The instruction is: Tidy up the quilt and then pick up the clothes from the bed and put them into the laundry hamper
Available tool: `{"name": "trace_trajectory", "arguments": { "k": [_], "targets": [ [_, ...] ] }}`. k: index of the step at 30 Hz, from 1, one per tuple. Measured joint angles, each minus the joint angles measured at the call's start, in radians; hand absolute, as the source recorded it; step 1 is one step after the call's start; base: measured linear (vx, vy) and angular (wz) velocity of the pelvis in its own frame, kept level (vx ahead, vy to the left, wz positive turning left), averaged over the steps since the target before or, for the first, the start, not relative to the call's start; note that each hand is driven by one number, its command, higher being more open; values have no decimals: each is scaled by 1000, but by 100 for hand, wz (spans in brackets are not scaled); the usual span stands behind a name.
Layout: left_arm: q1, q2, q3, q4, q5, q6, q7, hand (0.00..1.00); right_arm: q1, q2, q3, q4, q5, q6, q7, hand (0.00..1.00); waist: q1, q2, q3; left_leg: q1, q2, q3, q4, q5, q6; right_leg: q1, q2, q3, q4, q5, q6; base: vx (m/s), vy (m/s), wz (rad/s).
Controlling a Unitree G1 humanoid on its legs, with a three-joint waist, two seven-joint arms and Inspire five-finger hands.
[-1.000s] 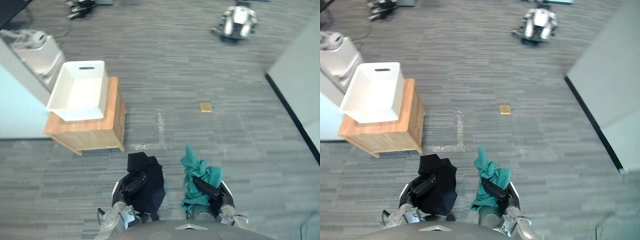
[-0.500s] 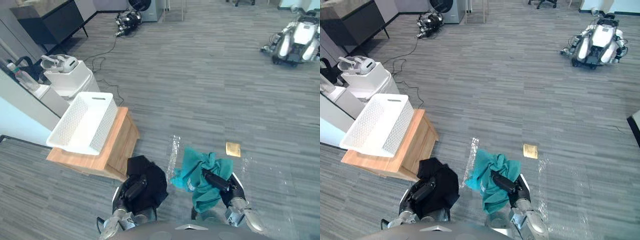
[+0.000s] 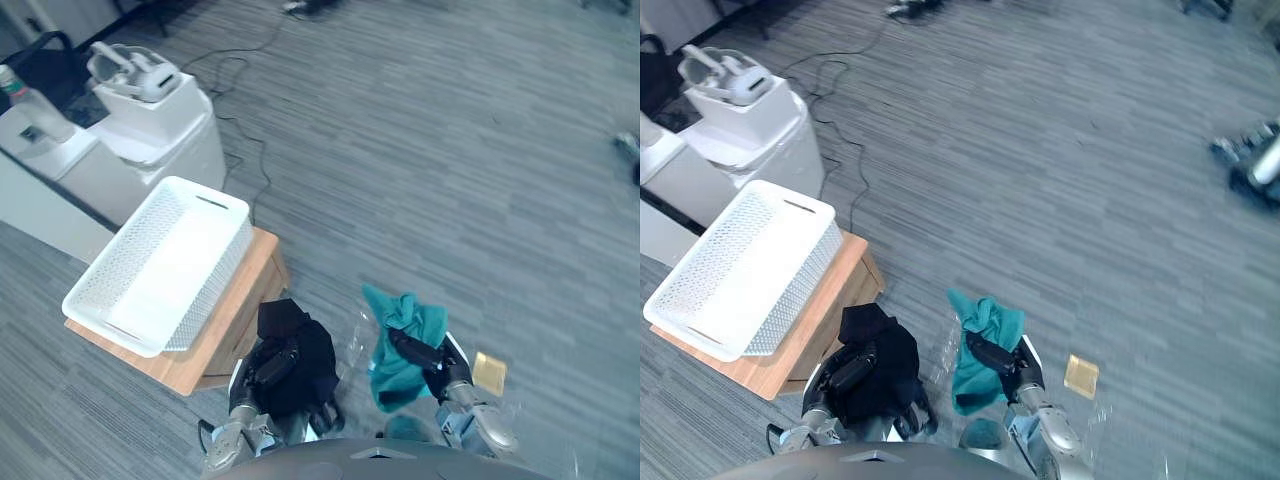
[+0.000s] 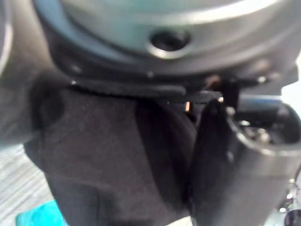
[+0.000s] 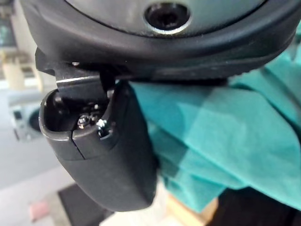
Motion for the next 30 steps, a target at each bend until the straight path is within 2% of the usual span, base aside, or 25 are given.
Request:
{"name": "trace_trajectory", "arguments": {
  "k": [1, 2, 3, 4, 5, 6, 7, 8, 9, 10, 11, 12, 14, 15, 16, 17, 19, 25, 26, 28, 29, 30],
  "targets": [
    [-1, 8, -2, -1, 0, -6, 1, 0, 3, 1, 7, 7, -8, -6, 1, 0, -3, 1, 0, 24, -5, -35, -7, 0, 0, -22, 7, 20, 9, -7, -11, 430, -39, 179],
    [-5, 21, -3, -4, -1, -26, 3, 0, 9, 0, 26, 16, -23, -19, 1, 0, -9, 1, -1, 60, -12, -111, -16, -3, -6, -70, 23, 58, -16, -22, -34, 472, -119, 192],
    [-19, 37, -10, -5, -2, -37, 5, 0, 15, 2, 40, 16, -31, -29, 1, 0, -16, 7, 0, 80, -13, -199, -19, -14, -26, -121, 34, 79, -78, -51, -61, 383, -110, 201],
    [-29, 44, -12, -4, -3, -37, 8, 0, 17, 3, 45, 16, -31, -32, 1, 0, -20, 9, 1, 85, -16, -245, -20, -15, -28, -144, 41, 95, -127, -63, -79, 421, -201, 216],
    [-46, 58, -16, -4, -5, -37, 11, 0, 23, 4, 54, 16, -31, -36, 1, 0, -28, 18, -2, 88, -13, -346, -22, -19, -35, -186, 74, 154, -261, -76, -101, 309, -219, 230],
    [-62, 73, -25, -3, -6, -35, 10, 0, 26, 6, 56, 15, -25, -40, -2, 0, -40, 23, -4, 87, -12, -441, -23, -23, -46, -213, 110, 251, -419, -69, -93, 362, -274, 241],
    [-65, 85, -28, -2, -6, -35, 4, 0, 30, 7, 58, 14, -19, -40, -8, 0, -48, 23, -6, 85, -13, -488, -22, -25, -56, -211, 126, 314, -505, -54, -72, 279, -269, 239],
    [-59, 102, -31, -1, -6, -31, -9, 0, 46, 12, 60, 12, -1, -42, -13, 0, -48, 8, -14, 91, -27, -559, -10, -35, -87, -198, 131, 409, -663, -2, -47, 308, -322, 207],
    [-48, 131, -29, -2, 0, -26, -22, 0, 65, 30, 66, 12, 17, -45, -18, 0, -34, -41, -31, 105, -56, -592, 9, -57, -122, -178, 100, 448, -765, 133, -65, 329, -356, 187],
    [-41, 138, -26, 16, 1, -16, -24, 0, 66, 33, 73, 17, 20, -46, -25, 0, -29, -38, -33, 109, -50, -595, 25, -77, -137, -168, 85, 431, -752, 142, -20, 327, -336, 141],
    [-26, 119, -24, 29, 1, 5, -21, 0, 54, 12, 77, 24, 26, -44, -44, 0, -19, -4, -48, 100, -1, -548, 49, -95, -172, -134, 105, 374, -776, 147, -38, 291, -266, 104],
    [2, 109, -21, 24, 0, 4, -28, 0, 26, -7, 83, 23, 31, -44, -49, 0, -10, 22, -54, 102, 49, -476, 45, -107, -190, -92, 126, 330, -824, 151, -54, 261, -221, 82],
    [31, 97, -23, 24, 0, 5, -44, 0, -4, -8, 78, 22, 47, -58, -55, 0, 0, 37, -65, 108, 102, -378, 18, -105, -194, -50, 145, 280, -874, 155, -73, 192, -171, 60],
    [43, 94, -25, 23, -1, 4, -49, 0, -10, -7, 77, 20, 47, -62, -57, 0, 0, 37, -67, 108, 113, -350, 13, -103, -200, -43, 146, 264, -882, 154, -76, 148, -146, 90],
    [43, 84, -33, 24, 1, 5, -70, 0, -19, 0, 63, 18, 46, -64, -59, 0, 1, 35, -67, 109, 146, -261, -2, -98, -218, -10, 140, 213, -915, 157, -81, 90, -91, 72],
    [43, 84, -36, 24, 2, 5, -73, 0, -18, 4, 58, 19, 45, -64, -61, 0, 1, 34, -67, 109, 154, -242, -3, -97, -221, -3, 137, 202, -919, 157, -81, 66, -51, 93],
    [41, 80, -48, 24, 35, 5, -106, 0, -10, 30, 6, 35, 45, -64, -82, 0, -17, 30, -72, 114, 212, -83, -7, -78, -253, 38, 112, 134, -946, 155, -79, 50, 9, 87],
    [18, 116, -67, 28, 75, 9, -163, 0, -12, 51, -67, 64, 43, -59, -78, 0, -25, 13, -102, 71, 158, -107, -10, -35, -254, 51, 59, 92, -1002, 173, -46, 14, 75, 35],
    [3, 126, -75, 30, 92, 11, -175, 0, -16, 48, -93, 65, 43, -57, -75, 0, -26, 10, -103, 46, 143, -116, 19, -21, -255, 52, 39, 86, -1017, 178, -38, -9, 71, 32],
    [-20, 129, -82, 30, 109, 14, -200, 0, -31, 37, -118, 71, 43, -50, -68, 0, -24, -7, -96, -10, 117, -119, 142, 1, -277, 74, -10, 85, -1040, 186, -38, -21, 85, 18],
    [-21, 129, -95, 26, 109, 13, -212, 0, -41, 30, -118, 84, 44, -47, -55, 0, -22, -23, -90, -21, 126, -96, 159, -44, -255, 95, -36, 92, -1043, 192, -38, -34, 84, -9],
    [-16, 126, -121, 26, 109, 13, -233, 0, -46, 11, -122, 89, 44, -48, -39, 0, -29, 14, -109, -16, 179, -71, 80, -10, -272, 103, -21, 92, -1045, 194, -33, -27, 89, -22]
  ]
}}
